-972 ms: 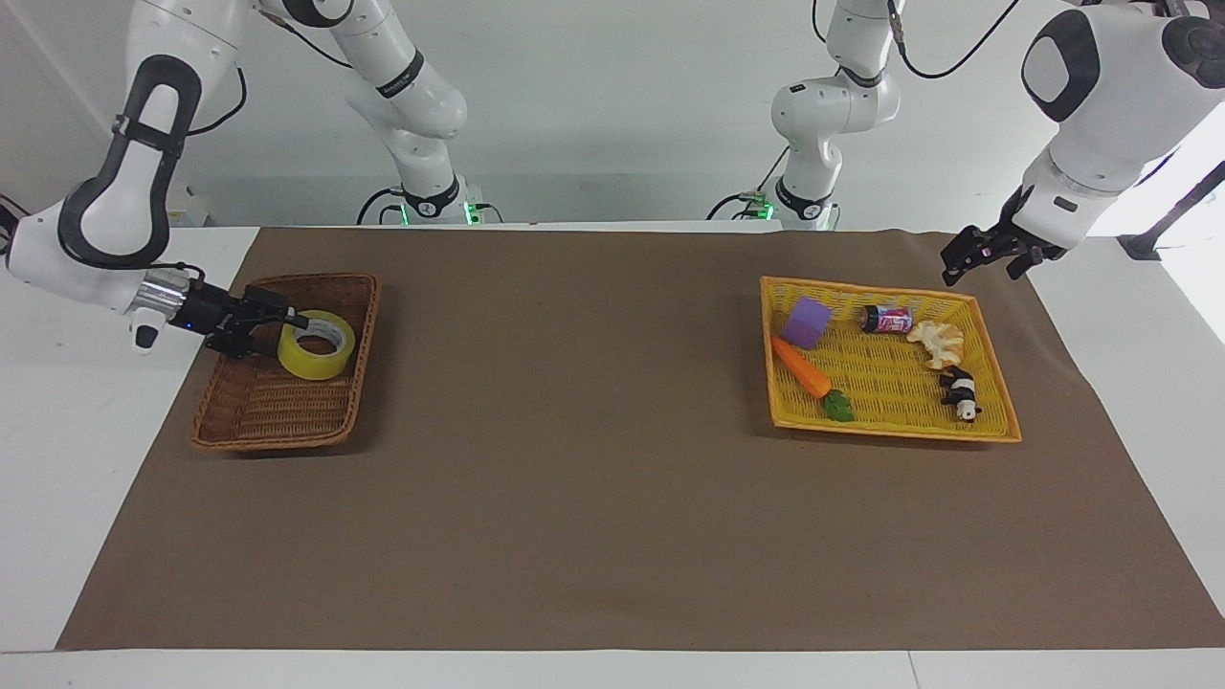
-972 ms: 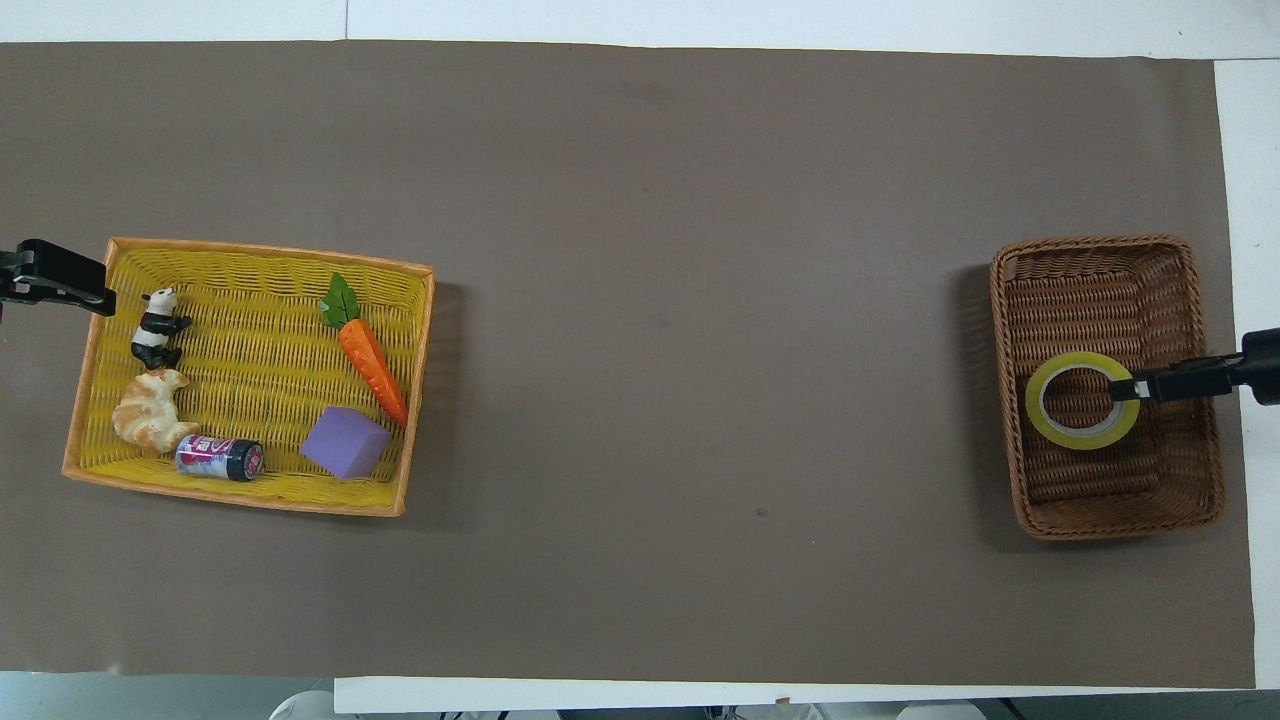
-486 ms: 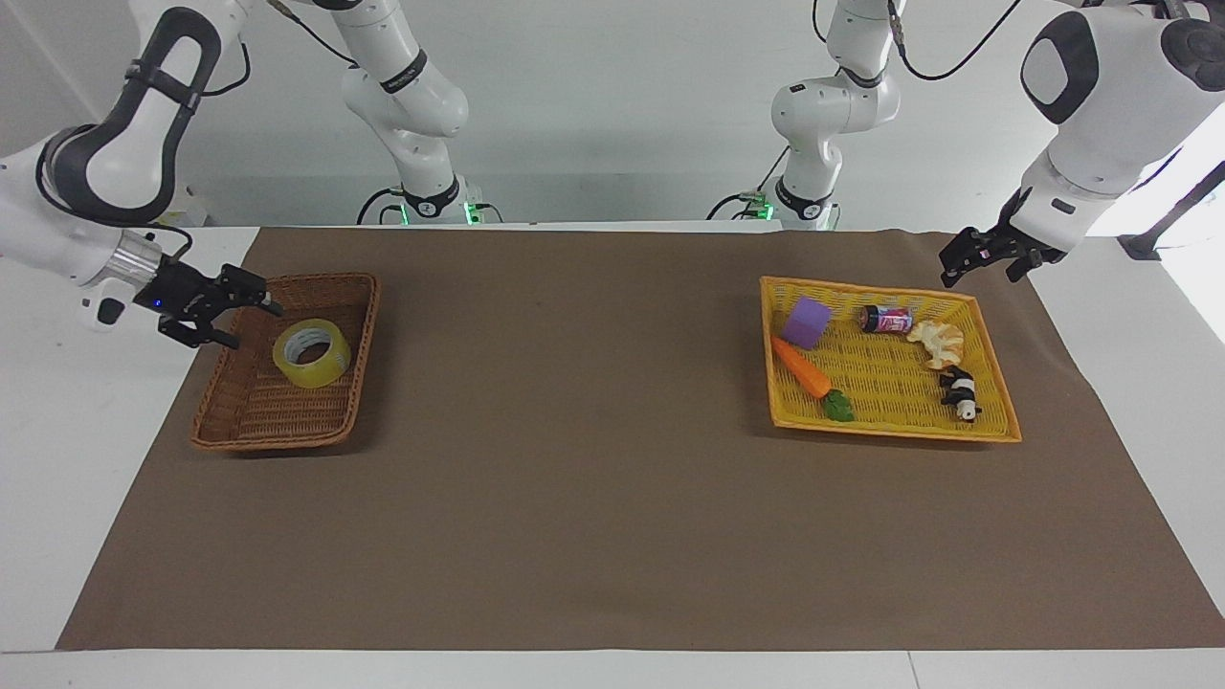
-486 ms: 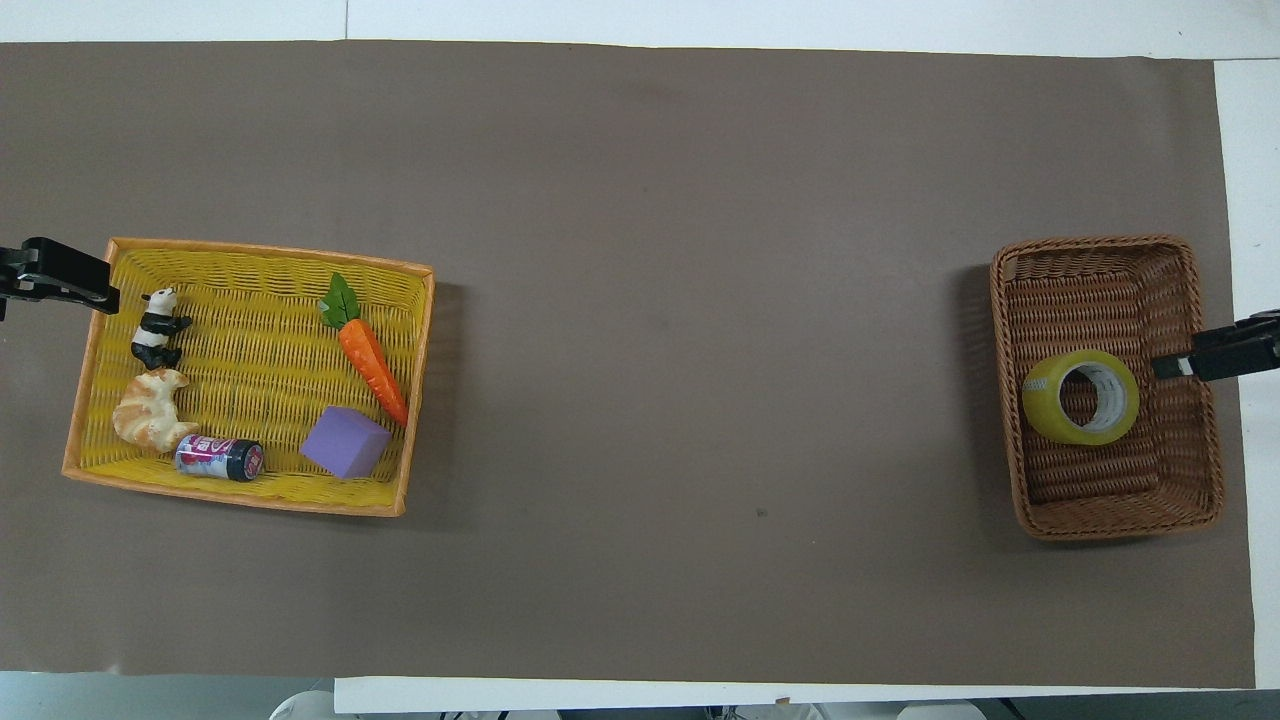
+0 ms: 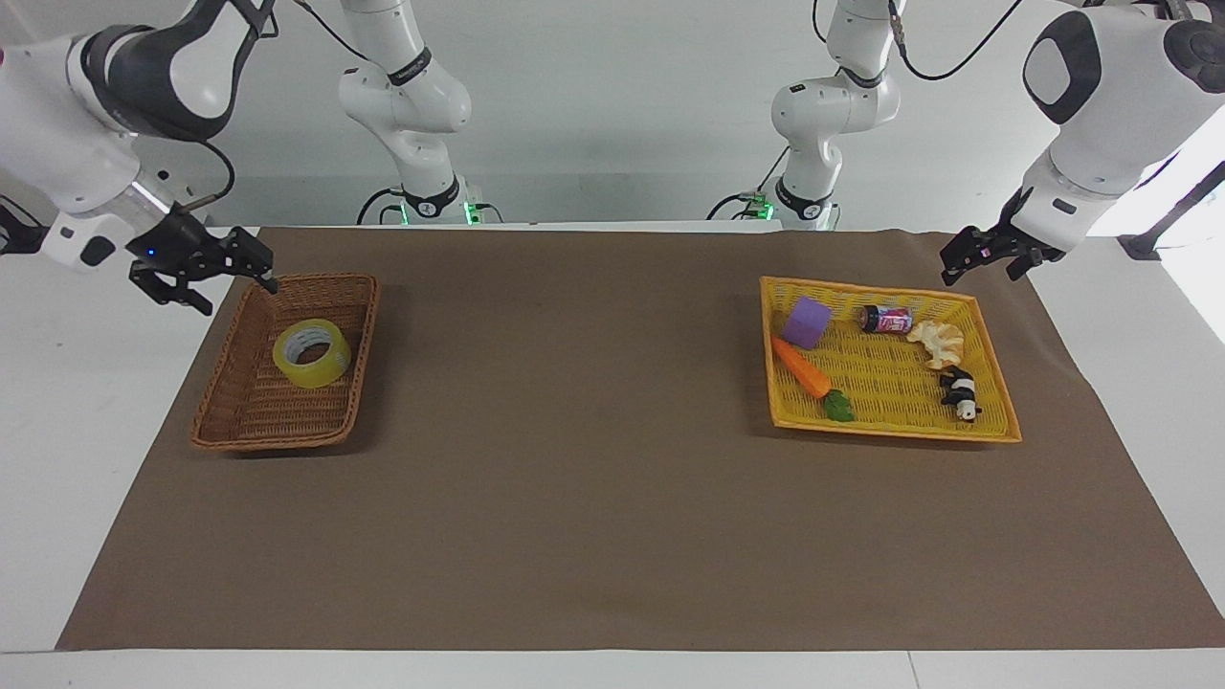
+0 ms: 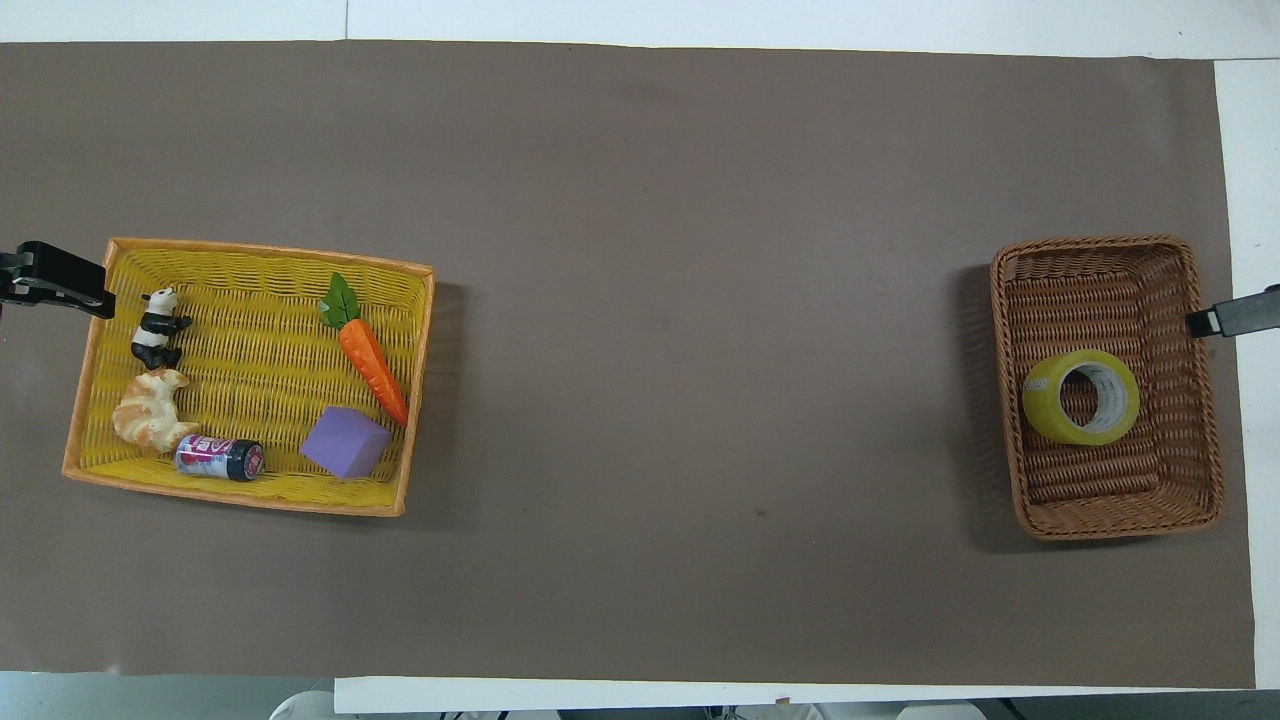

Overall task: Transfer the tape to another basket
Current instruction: 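Open the right gripper and withdraw it from the tape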

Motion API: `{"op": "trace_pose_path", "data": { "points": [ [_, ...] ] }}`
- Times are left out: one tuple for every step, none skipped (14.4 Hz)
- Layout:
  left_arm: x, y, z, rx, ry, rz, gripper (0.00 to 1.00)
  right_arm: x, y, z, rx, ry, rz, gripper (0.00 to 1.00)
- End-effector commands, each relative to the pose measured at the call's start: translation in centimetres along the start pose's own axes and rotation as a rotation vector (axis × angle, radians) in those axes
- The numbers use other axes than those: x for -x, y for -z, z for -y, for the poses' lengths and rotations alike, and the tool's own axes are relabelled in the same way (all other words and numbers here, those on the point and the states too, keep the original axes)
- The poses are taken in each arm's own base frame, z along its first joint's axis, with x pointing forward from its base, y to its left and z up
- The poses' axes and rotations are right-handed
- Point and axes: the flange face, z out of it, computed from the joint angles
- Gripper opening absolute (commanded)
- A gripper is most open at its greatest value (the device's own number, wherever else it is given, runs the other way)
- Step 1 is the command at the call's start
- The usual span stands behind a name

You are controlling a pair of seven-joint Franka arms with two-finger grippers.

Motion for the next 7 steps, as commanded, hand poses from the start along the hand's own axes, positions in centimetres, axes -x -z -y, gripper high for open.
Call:
{"op": "trace_pose_path", "data": {
  "points": [
    [0.5, 0.2, 0.3, -0.022, -0.001, 0.008, 0.99, 0.2, 2.3, 1.5, 0.045, -0.189, 0.060, 1.00],
    [0.5, 0.2, 0.3, -0.022, -0.001, 0.008, 0.99, 0.0, 2.4, 2.5, 0.060, -0.211, 0.064, 1.00],
    [0.5, 0.2, 0.3, -0.022, -0.001, 0.008, 0.99, 0.1, 2.5, 3.7, 0.076, -0.203, 0.085, 1.00],
    [0.5, 0.2, 0.3, -0.022, -0.001, 0.008, 0.99, -0.1, 2.8, 4.1, 0.091, -0.224, 0.079, 1.00],
    [0.5, 0.2, 0.3, -0.022, -0.001, 0.008, 0.99, -0.6, 3.5, 4.1, 0.097, -0.233, 0.047, 1.00],
    [0.5, 0.2, 0.3, -0.022, -0.001, 0.008, 0.99, -0.8, 4.0, 4.9, 0.102, -0.218, 0.037, 1.00],
    [0.5, 0.2, 0.3, -0.022, -0.001, 0.008, 0.99, -1.3, 4.1, 6.2, 0.114, -0.192, 0.037, 1.00]
  ]
}}
